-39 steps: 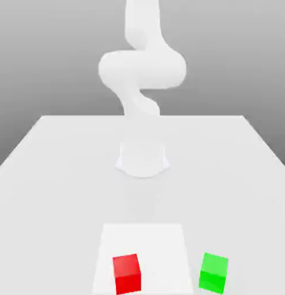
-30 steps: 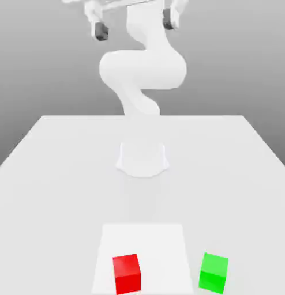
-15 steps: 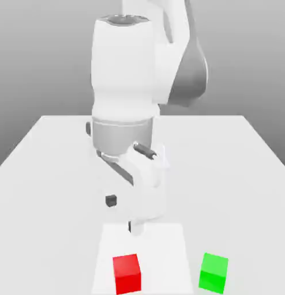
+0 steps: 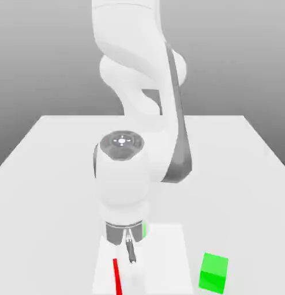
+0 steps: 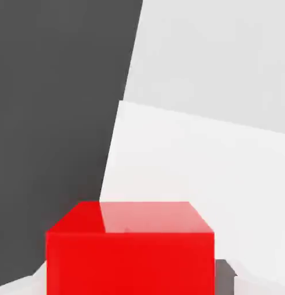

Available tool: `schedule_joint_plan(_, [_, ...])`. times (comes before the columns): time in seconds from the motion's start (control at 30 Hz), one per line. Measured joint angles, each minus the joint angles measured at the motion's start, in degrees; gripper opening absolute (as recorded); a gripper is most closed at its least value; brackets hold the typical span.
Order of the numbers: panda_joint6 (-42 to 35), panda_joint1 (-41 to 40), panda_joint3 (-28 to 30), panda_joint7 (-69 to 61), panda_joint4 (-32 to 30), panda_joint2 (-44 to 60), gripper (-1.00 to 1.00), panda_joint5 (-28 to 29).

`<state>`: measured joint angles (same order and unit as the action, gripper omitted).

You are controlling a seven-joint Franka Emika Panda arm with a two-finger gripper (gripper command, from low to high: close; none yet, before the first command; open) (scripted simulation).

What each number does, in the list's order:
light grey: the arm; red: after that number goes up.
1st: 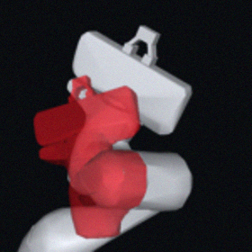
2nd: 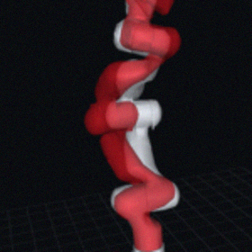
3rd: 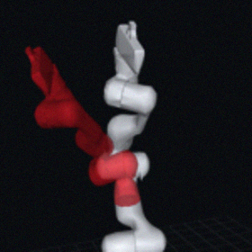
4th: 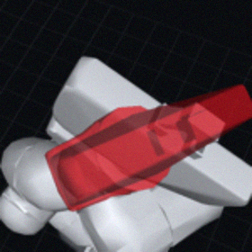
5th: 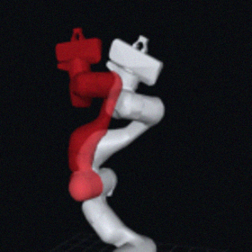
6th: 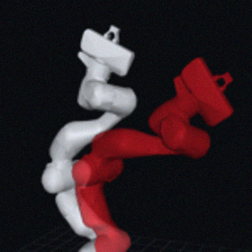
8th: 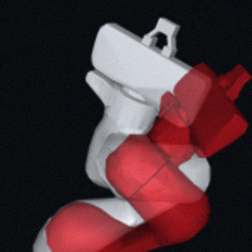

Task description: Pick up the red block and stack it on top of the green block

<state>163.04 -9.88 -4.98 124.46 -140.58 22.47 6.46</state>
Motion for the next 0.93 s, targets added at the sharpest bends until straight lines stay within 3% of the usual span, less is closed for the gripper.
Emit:
schedule_joint_plan(0.23, [-8.9,-0.4,-2.4,-0.4,-1.5,-10.4,-1.0,-3.2])
schedule_joint_plan(0.63, [-14.5,11.8,-8.9,26.8,-0.4,-14.7,-1.0,-3.1])
schedule_joint_plan(0.8, [-7.4,14.5,-6.9,32.2,0.2,-6.8,-1.0,1.4])
schedule_joint_plan(0.83, [-6.3,14.8,-6.5,32.7,0.2,-5.6,1.0,2.0])
schedule_joint_plan(0.93, [-6.3,14.8,-6.5,32.7,0.2,-5.6,1.0,2.0])
